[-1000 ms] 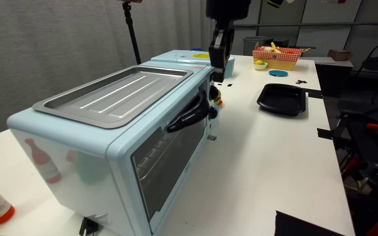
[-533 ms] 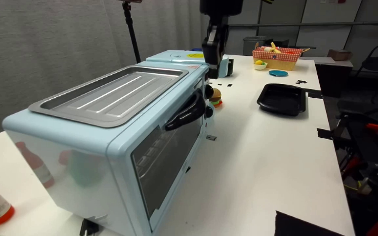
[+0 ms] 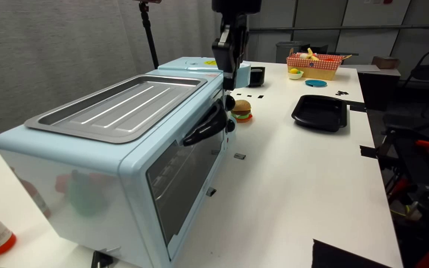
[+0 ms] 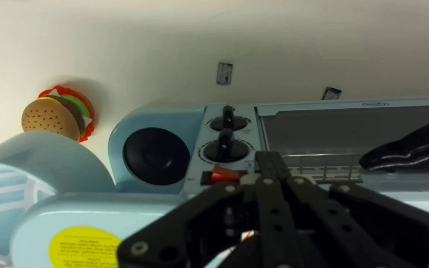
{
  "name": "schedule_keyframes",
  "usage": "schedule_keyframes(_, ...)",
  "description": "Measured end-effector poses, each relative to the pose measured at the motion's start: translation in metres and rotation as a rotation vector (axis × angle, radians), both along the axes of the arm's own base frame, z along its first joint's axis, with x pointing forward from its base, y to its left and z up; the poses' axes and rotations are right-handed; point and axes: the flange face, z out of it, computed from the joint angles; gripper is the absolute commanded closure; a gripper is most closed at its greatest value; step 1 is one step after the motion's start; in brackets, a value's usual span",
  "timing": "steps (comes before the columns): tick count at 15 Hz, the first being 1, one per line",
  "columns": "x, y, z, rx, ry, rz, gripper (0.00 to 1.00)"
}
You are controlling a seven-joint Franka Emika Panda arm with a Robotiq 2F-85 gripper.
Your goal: Press the red button on the breakfast maker
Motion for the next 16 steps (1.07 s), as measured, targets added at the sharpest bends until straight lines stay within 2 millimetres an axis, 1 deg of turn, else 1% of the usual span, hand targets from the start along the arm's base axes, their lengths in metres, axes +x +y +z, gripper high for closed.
schedule_keyframes(3,-0.005,0.018,0.002,0.001,0.000,0.033,1.00)
schedule_keyframes(5,-0.011,0.037,0.006,0.003,-0.005,0.062,1.00)
schedule_keyframes(7,-0.018,0.054,0.013,0.001,-0.012,0.087,1.00)
schedule_keyframes(9,-0.024,0.067,0.024,-0.011,-0.027,0.105,1.00)
schedule_keyframes(12,-0.032,0.076,0.043,-0.050,-0.077,0.118,1.00)
schedule_keyframes(16,-0.042,0.079,0.066,-0.117,-0.149,0.114,1.00)
